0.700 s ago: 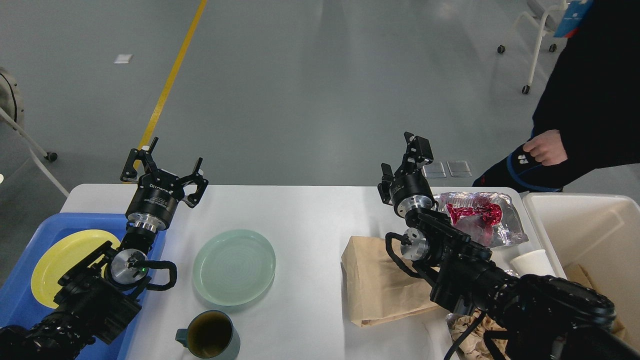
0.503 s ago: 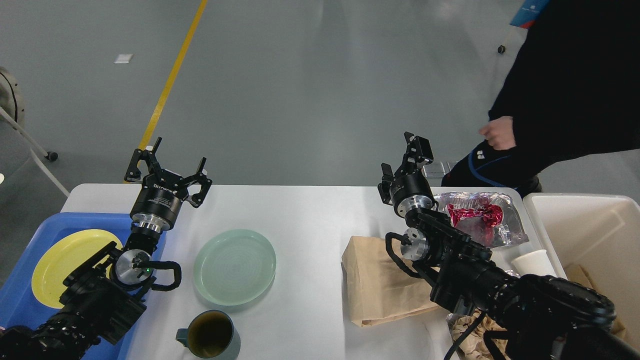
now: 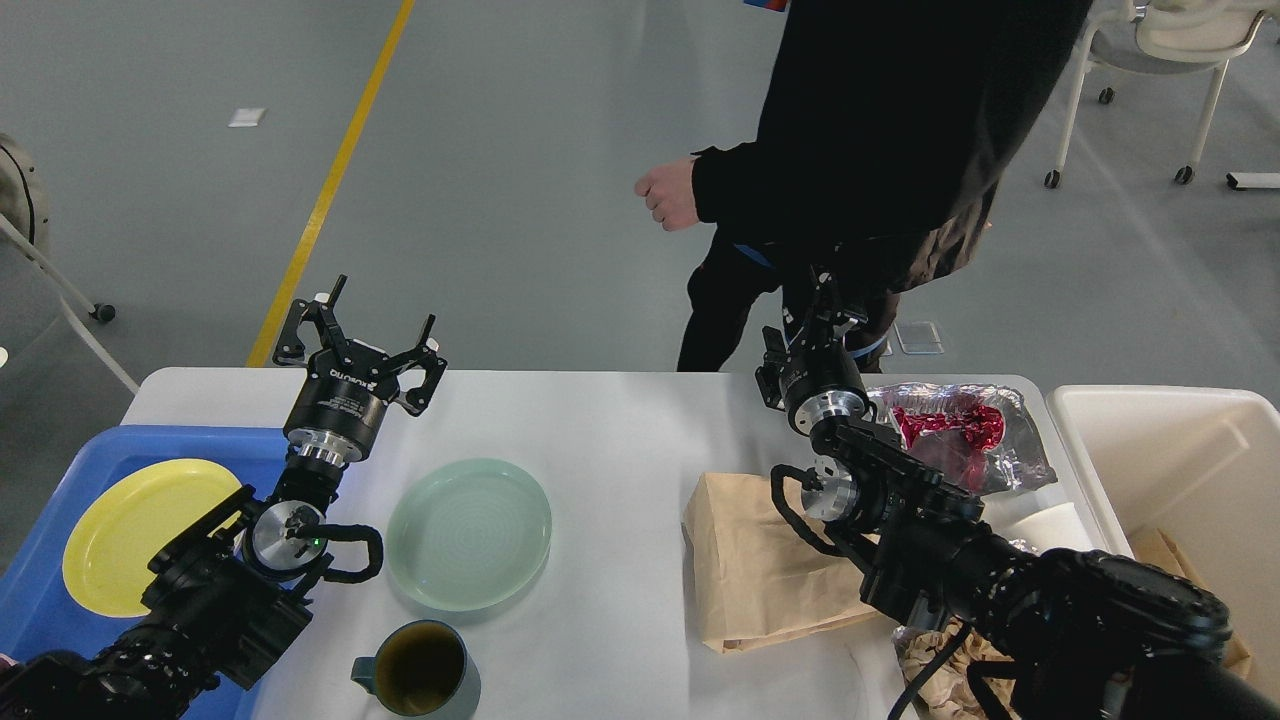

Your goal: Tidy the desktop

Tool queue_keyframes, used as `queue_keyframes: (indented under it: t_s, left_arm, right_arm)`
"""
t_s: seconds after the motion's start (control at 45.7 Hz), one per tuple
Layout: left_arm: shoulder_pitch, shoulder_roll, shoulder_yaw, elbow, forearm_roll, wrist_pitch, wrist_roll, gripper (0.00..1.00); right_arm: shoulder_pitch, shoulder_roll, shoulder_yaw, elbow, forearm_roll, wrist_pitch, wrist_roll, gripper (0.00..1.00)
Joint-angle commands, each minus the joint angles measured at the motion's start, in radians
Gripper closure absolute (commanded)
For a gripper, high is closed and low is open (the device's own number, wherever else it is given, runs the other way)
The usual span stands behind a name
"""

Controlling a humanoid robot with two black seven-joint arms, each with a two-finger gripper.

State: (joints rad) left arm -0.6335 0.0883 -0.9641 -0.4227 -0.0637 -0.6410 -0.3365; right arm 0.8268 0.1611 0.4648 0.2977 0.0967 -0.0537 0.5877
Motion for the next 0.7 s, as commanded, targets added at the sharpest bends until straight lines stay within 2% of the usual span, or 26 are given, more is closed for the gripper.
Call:
queue_keyframes:
  t_s: [0.0,0.131,0.241,0.35,0.438,0.569,0.613,0.679]
  left_arm:
    - [-0.092,0.037,0.018,0.001,0.002,0.096,0.004,0.03]
    - [-0.238,0.143,0.056,0.007,0.005,0.237,0.004,0.03]
    - [-0.392,0.160,0.229,0.008,0.005,0.355,0.005,0.03]
    - [-0.520,0.183,0.598,0.004,0.007,0.397,0.005,0.03]
    - [-0.604,0.209,0.983,0.004,0.007,0.399,0.005,0.03]
    - [-0.787,0.166,1.531,-0.021,0.005,0.389,0.005,0.03]
    - [-0.834,0.153,1.640,-0.042,0.005,0.380,0.005,0.03]
    - [-0.893,0.156,1.677,-0.091,0.005,0.356,0.005,0.03]
  right_arm:
    - [0.000,0.000,0.000,0.000,0.000,0.000,0.000,0.00]
    - [0.000,0.000,0.000,0.000,0.000,0.000,0.000,0.00]
    - [0.000,0.000,0.000,0.000,0.000,0.000,0.000,0.00]
    - [0.000,0.000,0.000,0.000,0.000,0.000,0.000,0.00]
    - [0.000,0.000,0.000,0.000,0.000,0.000,0.000,0.00]
    - [0.000,0.000,0.000,0.000,0.000,0.000,0.000,0.00]
    - [0.000,0.000,0.000,0.000,0.000,0.000,0.000,0.00]
    - [0.000,0.000,0.000,0.000,0.003,0.000,0.000,0.00]
